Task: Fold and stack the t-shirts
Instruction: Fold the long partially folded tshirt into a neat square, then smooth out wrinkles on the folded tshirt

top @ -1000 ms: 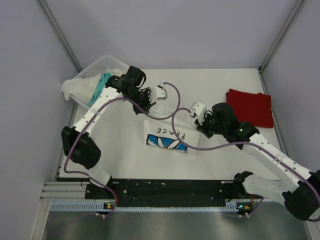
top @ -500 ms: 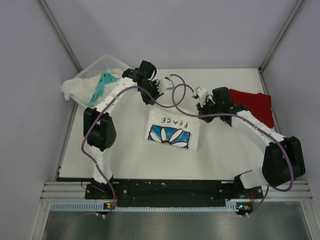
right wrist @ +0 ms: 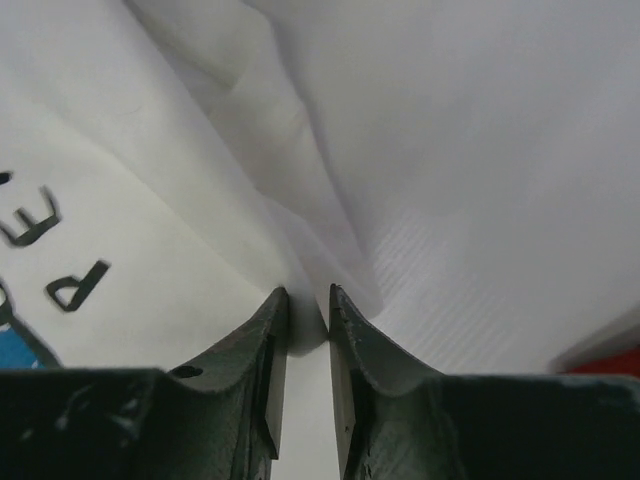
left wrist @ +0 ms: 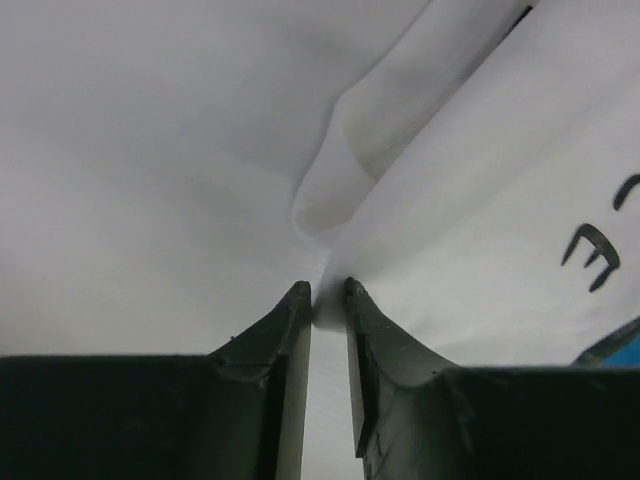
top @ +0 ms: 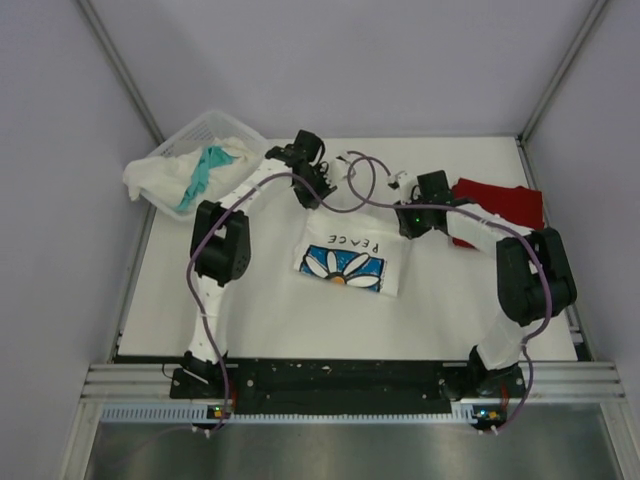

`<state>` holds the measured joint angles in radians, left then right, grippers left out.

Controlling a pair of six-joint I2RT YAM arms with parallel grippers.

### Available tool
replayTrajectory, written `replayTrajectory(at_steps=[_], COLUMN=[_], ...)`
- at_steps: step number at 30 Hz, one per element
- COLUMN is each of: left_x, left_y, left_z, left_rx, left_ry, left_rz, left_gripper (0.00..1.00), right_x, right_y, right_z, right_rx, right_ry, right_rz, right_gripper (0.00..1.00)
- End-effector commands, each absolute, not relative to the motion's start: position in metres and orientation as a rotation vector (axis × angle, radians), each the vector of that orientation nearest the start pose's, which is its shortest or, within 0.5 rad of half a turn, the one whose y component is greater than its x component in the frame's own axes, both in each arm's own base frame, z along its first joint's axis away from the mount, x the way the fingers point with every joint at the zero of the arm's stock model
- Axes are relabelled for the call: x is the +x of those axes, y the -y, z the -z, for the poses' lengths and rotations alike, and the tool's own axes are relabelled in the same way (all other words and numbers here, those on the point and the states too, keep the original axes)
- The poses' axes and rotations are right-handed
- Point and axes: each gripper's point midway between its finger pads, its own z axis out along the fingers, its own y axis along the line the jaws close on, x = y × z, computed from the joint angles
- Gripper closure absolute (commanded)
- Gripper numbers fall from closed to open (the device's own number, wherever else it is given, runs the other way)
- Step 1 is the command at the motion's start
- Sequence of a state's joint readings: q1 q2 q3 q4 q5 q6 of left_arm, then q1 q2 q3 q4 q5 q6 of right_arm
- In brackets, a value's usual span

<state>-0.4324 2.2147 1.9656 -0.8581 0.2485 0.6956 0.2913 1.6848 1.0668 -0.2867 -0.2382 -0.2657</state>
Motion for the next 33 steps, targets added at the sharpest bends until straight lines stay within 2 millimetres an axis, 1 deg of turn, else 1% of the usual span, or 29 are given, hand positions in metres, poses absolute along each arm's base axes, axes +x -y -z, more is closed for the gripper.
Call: replayTrajectory(at_steps=[1,2,3,4,5,7,8,9,10,11,12,13,14,15,16,17,18,19,21,22,23,25,27,29,30,33], left_x=[0.517,0.528,0.536,0.541,0.543,0.539,0.534,0.525,0.513,0.499,0.481,0.464,0.444,0.426,0.410,0.394,0.380,0.366,0.340,0.325,0.315,0.301,0.297,0.300,0.302,0.308], left_y=[0.223,0.221,0.215,0.211,0.210,0.204,0.202,0.201,0.202,0.206,0.211,0.216,0.221,0.224,0.228,0.229,0.230,0.228,0.227,0.225,0.222,0.214,0.207,0.201,0.198,0.191], left_z=[-0.105,-0.112,-0.115,-0.123,-0.130,-0.140,-0.147,-0.154,-0.154,-0.161,-0.159,-0.164,-0.162,-0.157,-0.155,-0.146,-0.141,-0.131,-0.114,-0.101,-0.092,-0.073,-0.053,-0.035,-0.029,-0.019], left_rx=[1.275,1.221,1.177,1.140,1.115,1.071,1.059,1.054,1.062,1.081,1.112,1.138,1.179,1.196,1.211,1.231,1.253,1.266,1.298,1.325,1.350,1.385,1.399,1.401,1.398,1.377], left_ry=[-2.127,-2.129,-2.145,-2.150,-2.151,-2.167,-2.167,-2.168,-2.174,-2.162,-2.162,-2.146,-2.136,-2.145,-2.148,-2.170,-2.188,-2.229,-2.286,-2.325,-2.357,-2.412,-2.458,-2.502,-2.522,-2.553], left_rz=[0.056,0.013,-0.037,-0.049,-0.043,-0.014,0.003,0.029,0.064,0.125,0.193,0.269,0.351,0.414,0.472,0.519,0.549,0.579,0.646,0.675,0.684,0.681,0.660,0.611,0.588,0.559], left_gripper=[0.68,0.64,0.62,0.60,0.59,0.58,0.58,0.58,0.59,0.61,0.63,0.65,0.69,0.76,0.79,0.83,0.86,0.88,0.92,0.93,0.93,0.93,0.93,0.93,0.94,0.94], right_x=[0.433,0.443,0.448,0.451,0.452,0.447,0.440,0.433,0.425,0.418,0.410,0.402,0.393,0.383,0.376,0.368,0.365,0.364,0.366,0.367,0.368,0.372,0.375,0.377,0.374,0.370], right_y=[-0.107,-0.093,-0.085,-0.081,-0.082,-0.090,-0.100,-0.106,-0.109,-0.114,-0.118,-0.124,-0.132,-0.142,-0.158,-0.172,-0.182,-0.186,-0.187,-0.188,-0.189,-0.189,-0.179,-0.164,-0.159,-0.148], right_z=[-0.072,-0.074,-0.076,-0.081,-0.088,-0.108,-0.114,-0.121,-0.124,-0.131,-0.134,-0.138,-0.140,-0.134,-0.140,-0.141,-0.141,-0.140,-0.125,-0.117,-0.109,-0.090,-0.065,-0.047,-0.038,-0.024], right_rx=[-0.463,-0.336,-0.249,-0.157,-0.100,-0.032,-0.039,-0.017,0.007,0.020,0.018,-0.001,-0.021,-0.047,-0.098,-0.134,-0.135,-0.107,-0.068,-0.050,-0.044,-0.002,0.094,0.211,0.249,0.292], right_ry=[-2.357,-2.369,-2.381,-2.386,-2.381,-2.357,-2.358,-2.356,-2.361,-2.351,-2.340,-2.322,-2.304,-2.294,-2.249,-2.225,-2.203,-2.196,-2.229,-2.253,-2.278,-2.331,-2.401,-2.443,-2.464,-2.499], right_rz=[-0.061,-0.002,0.007,-0.024,-0.067,-0.162,-0.239,-0.296,-0.330,-0.367,-0.379,-0.388,-0.408,-0.444,-0.520,-0.604,-0.662,-0.707,-0.714,-0.720,-0.725,-0.734,-0.733,-0.715,-0.702,-0.657], right_gripper=[0.77,0.75,0.71,0.67,0.64,0.59,0.58,0.58,0.58,0.59,0.60,0.63,0.67,0.73,0.78,0.83,0.88,0.93,1.00,1.00,1.00,1.00,1.00,1.00,1.00,1.00])
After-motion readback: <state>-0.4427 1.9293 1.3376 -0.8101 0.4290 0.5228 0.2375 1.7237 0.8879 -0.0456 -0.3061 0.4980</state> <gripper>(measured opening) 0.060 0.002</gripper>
